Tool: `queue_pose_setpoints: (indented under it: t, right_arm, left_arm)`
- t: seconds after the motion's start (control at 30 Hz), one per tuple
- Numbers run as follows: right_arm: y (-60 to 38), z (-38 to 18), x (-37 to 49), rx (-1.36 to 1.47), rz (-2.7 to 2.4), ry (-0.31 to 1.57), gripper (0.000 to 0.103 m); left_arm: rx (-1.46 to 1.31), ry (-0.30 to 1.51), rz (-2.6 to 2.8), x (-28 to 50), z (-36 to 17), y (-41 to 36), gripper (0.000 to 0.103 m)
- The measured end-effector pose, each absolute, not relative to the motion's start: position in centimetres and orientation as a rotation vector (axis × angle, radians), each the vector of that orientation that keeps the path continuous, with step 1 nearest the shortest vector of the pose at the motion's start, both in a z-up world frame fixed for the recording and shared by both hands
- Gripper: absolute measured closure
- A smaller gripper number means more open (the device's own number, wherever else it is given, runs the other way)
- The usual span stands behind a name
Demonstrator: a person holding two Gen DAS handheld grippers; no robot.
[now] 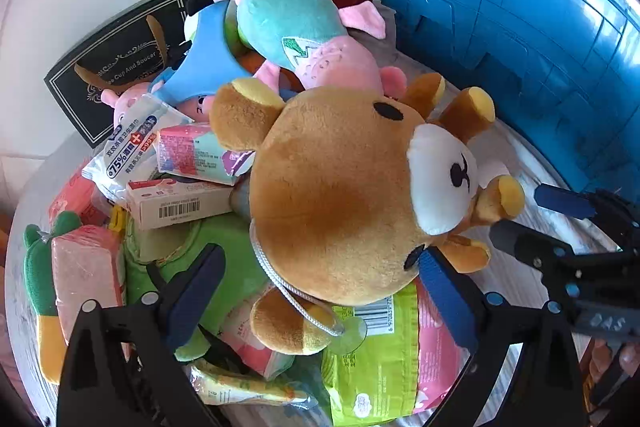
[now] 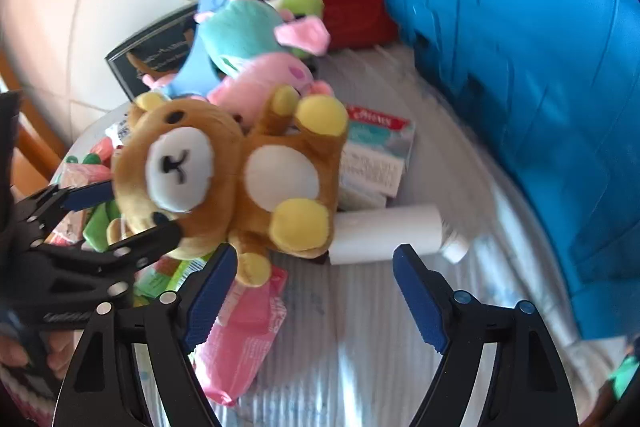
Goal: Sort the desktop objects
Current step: 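Grasp the brown teddy bear's head with the left tool while the right tool grasps its foot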
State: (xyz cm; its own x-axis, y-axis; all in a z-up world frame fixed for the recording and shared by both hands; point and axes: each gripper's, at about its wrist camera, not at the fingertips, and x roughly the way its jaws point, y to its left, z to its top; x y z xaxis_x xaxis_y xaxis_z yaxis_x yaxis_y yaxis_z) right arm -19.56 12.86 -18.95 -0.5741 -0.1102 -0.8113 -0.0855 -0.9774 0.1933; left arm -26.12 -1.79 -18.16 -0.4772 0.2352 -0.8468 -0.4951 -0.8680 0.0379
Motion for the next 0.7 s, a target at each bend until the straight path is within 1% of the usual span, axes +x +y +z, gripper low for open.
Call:
queue_pose_setpoints:
  t: [0.03,0.1,0.13,0.23,0.3,0.37,0.4,0.5,0.53,0.57,0.6,0.63,0.7]
  right_arm:
    - [13.2,-19.8,-19.9,1.455,-2.734,-0.383,0.035]
    - [13.9,-21.0,-20.7,1.456,-2.683,-0.452,0.053]
    - [13.9,-21.5,-21.1,1.459,-2.656,-0.470,0.056]
    - [13.6,-22.0,-21.8,1.448,-2.647,-0.455,0.061]
    - [13.5,-21.9,-22.1,1.443,-2.642,-0.443,0.061]
    - [13.7,-22.0,-22.1,1.440,-2.641,-0.439,0.061]
    - [13.9,-22.1,-22.0,1.436,-2.641,-0.448,0.060]
    - [14.3,-22.1,-21.7,1.428,-2.666,-0.454,0.052]
    - [14.4,-22.2,-21.7,1.425,-2.664,-0.465,0.054]
    - [14.6,-22.3,-21.8,1.426,-2.660,-0.471,0.057]
    - [14.6,-22.3,-22.0,1.430,-2.650,-0.466,0.074]
    - [14.3,-22.2,-22.2,1.433,-2.641,-0.453,0.076]
    - [13.5,-21.4,-22.2,1.434,-2.684,-0.362,0.077]
  left_arm:
    - [-1.293,0.403,2.349,-25.9,-18.3,-1.9,0.004]
    - [-1.293,0.394,2.337,-25.4,-18.4,-2.0,0.004]
    - [-1.291,0.390,2.335,-25.1,-18.5,-1.9,0.004]
    - [-1.296,0.448,2.347,-25.0,-19.4,-0.7,0.004]
    - [-1.315,0.506,2.368,-25.5,-20.4,0.2,0.004]
    - [-1.329,0.483,2.365,-26.1,-20.9,0.7,0.004]
    - [-1.330,0.461,2.365,-26.3,-21.0,0.7,0.004]
    - [-1.309,0.446,2.378,-26.4,-20.9,1.0,0.004]
    - [-1.289,0.451,2.384,-26.3,-20.8,1.1,0.004]
    - [-1.257,0.447,2.392,-26.0,-20.7,1.1,0.009]
    - [-1.224,0.443,2.408,-25.8,-20.5,1.1,0.013]
    - [-1.206,0.446,2.417,-25.7,-20.5,1.0,0.015]
    - [-1.191,0.423,2.425,-25.4,-20.2,0.7,0.019]
